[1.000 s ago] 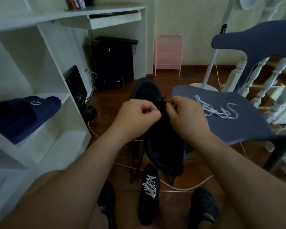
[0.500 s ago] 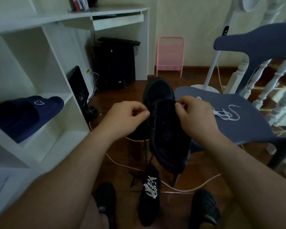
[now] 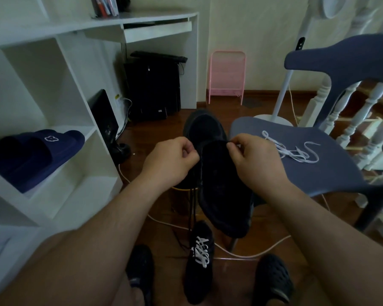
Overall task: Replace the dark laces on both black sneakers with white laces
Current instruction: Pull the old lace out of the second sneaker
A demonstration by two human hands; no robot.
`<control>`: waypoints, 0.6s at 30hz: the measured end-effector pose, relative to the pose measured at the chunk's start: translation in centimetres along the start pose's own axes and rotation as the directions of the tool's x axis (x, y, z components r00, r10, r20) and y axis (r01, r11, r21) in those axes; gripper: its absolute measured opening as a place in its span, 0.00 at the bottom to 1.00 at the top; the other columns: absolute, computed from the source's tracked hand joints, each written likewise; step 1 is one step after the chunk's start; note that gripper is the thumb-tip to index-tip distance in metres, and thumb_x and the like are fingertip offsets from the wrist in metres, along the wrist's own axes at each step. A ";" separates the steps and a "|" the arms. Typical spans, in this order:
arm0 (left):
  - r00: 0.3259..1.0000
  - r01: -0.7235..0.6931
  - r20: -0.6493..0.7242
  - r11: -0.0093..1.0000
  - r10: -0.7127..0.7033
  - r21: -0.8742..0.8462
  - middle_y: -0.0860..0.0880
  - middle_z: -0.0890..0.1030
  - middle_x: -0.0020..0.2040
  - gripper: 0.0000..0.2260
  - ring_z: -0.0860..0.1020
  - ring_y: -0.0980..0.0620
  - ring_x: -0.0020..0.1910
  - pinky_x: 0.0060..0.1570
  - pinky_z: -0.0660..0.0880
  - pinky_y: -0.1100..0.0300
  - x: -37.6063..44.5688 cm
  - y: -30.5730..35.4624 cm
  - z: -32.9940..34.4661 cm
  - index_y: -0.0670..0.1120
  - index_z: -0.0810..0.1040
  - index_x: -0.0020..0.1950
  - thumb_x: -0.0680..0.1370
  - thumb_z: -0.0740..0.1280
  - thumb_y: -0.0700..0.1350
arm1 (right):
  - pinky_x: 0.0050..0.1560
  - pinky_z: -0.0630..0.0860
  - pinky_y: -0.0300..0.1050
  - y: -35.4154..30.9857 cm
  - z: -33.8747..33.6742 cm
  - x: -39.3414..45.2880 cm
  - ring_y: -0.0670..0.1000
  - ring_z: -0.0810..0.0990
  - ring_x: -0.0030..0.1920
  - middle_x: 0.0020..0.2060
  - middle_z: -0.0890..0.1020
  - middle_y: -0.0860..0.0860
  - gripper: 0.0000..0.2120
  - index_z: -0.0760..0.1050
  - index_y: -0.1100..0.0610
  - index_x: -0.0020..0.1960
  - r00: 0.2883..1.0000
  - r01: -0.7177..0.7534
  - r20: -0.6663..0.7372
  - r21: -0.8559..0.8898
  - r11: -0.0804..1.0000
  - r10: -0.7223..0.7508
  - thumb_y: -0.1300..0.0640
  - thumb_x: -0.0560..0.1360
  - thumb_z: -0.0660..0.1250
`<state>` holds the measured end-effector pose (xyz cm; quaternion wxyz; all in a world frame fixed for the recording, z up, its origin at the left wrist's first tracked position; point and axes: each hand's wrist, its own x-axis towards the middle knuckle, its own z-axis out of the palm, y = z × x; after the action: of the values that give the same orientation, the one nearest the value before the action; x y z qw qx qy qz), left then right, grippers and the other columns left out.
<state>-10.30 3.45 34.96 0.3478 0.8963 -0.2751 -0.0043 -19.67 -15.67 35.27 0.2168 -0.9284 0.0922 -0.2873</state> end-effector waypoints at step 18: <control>0.989 -0.124 -0.087 0.991 0.119 -0.054 0.57 0.78 0.46 0.05 0.77 0.58 0.43 0.40 0.75 0.57 0.0 0.5 0.0 0.56 0.78 0.54 0.84 0.66 0.56 | 0.43 0.67 0.43 0.2 -1.0 0.3 0.46 0.74 0.38 0.35 0.75 0.43 0.09 0.81 0.54 0.49 0.997 -0.051 -0.062 0.075 0.996 0.055 0.53 0.83 0.65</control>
<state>-10.55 3.11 35.27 0.3848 0.8666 -0.3142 0.0464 -20.04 -16.31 36.10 0.2553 -0.9074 0.1131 -0.3140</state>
